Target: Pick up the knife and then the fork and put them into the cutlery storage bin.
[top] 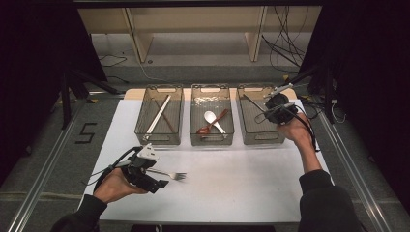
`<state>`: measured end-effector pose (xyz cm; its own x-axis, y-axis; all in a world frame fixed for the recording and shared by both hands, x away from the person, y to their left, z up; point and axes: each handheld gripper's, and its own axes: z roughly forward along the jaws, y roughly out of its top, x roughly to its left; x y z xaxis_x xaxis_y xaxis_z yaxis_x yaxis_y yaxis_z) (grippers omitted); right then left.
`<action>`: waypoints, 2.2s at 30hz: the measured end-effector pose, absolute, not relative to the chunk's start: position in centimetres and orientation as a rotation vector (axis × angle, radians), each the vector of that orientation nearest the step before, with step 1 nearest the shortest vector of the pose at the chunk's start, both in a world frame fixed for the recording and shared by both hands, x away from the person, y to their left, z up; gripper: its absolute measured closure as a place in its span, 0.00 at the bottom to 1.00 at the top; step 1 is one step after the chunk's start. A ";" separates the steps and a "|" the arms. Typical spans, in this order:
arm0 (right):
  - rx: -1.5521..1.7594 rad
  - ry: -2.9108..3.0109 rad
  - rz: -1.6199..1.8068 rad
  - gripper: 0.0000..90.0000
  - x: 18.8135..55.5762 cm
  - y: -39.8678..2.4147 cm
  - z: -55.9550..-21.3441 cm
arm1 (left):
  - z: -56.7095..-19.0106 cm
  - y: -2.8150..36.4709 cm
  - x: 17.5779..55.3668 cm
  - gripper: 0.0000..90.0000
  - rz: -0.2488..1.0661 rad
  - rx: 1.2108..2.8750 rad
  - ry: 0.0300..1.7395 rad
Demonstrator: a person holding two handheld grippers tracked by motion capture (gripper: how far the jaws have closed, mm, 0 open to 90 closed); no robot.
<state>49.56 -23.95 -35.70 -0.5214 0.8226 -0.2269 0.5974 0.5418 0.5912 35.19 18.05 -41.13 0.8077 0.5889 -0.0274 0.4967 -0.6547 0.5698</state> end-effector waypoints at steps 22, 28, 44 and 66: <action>1.195 2.268 0.503 0.98 53.5 -23.0 -37.8 | -41.8 17.9 35.2 0.18 0.174 2.449 0.799; 1.157 2.228 0.547 0.79 54.1 -22.9 -37.8 | -41.9 18.0 35.4 0.18 0.170 2.449 0.802; 1.175 2.276 0.645 0.53 51.4 -23.8 -36.1 | -41.8 18.2 35.8 0.18 0.183 2.450 0.811; 1.095 2.437 0.923 0.34 40.2 -23.2 -37.2 | -42.8 18.6 40.1 0.21 0.202 2.704 0.723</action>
